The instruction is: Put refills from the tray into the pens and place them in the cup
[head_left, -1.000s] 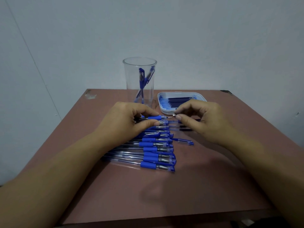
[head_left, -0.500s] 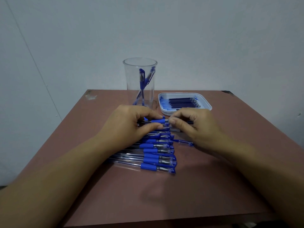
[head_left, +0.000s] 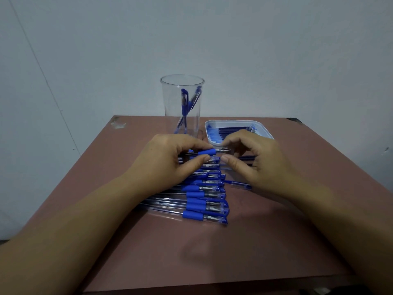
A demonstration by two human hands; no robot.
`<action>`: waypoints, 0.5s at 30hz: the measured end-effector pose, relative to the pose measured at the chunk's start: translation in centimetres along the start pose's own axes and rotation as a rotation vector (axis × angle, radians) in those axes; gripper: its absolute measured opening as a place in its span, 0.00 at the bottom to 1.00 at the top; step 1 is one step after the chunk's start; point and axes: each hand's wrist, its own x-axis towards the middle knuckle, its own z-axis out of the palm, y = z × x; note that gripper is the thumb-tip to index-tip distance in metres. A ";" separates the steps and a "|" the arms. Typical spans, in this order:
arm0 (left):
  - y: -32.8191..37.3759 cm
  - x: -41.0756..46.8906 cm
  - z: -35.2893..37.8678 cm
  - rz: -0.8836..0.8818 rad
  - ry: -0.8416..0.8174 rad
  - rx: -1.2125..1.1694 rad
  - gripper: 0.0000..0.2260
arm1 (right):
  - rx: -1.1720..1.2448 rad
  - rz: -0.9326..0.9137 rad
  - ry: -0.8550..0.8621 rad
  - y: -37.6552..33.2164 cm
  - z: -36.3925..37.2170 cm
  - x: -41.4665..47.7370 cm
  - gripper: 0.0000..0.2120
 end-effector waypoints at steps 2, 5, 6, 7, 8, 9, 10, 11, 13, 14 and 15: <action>-0.1 0.0 -0.1 0.028 -0.021 0.036 0.12 | -0.039 -0.007 0.002 0.0 0.1 0.1 0.05; -0.1 0.2 -0.3 0.102 -0.027 0.138 0.13 | -0.054 0.005 0.008 0.2 0.1 0.0 0.08; -0.1 0.2 -0.4 0.130 -0.019 0.173 0.14 | -0.054 0.003 0.010 0.2 0.1 0.0 0.09; -0.1 0.3 -0.4 0.153 -0.009 0.203 0.14 | -0.057 -0.003 0.017 0.2 0.1 0.0 0.09; -0.1 0.4 -0.4 0.170 0.002 0.230 0.14 | -0.069 -0.016 0.030 0.1 0.1 0.0 0.09; -0.1 0.5 -0.4 0.182 0.009 0.257 0.14 | -0.093 -0.034 0.045 0.1 0.1 0.0 0.09; -0.1 0.5 -0.3 0.190 0.009 0.281 0.14 | -0.126 -0.058 0.059 0.1 0.2 0.1 0.09; -0.1 0.5 -0.3 0.197 0.006 0.304 0.14 | -0.160 -0.077 0.070 0.2 0.3 0.1 0.07; 0.0 0.6 -0.2 0.212 0.000 0.341 0.13 | -0.213 -0.091 0.076 0.4 0.5 0.2 0.06; 0.0 0.6 -0.2 0.222 0.000 0.353 0.13 | -0.229 -0.095 0.071 0.4 0.4 0.2 0.07; 0.0 0.6 -0.1 0.232 0.002 0.363 0.13 | -0.239 -0.100 0.060 0.4 0.4 0.2 0.08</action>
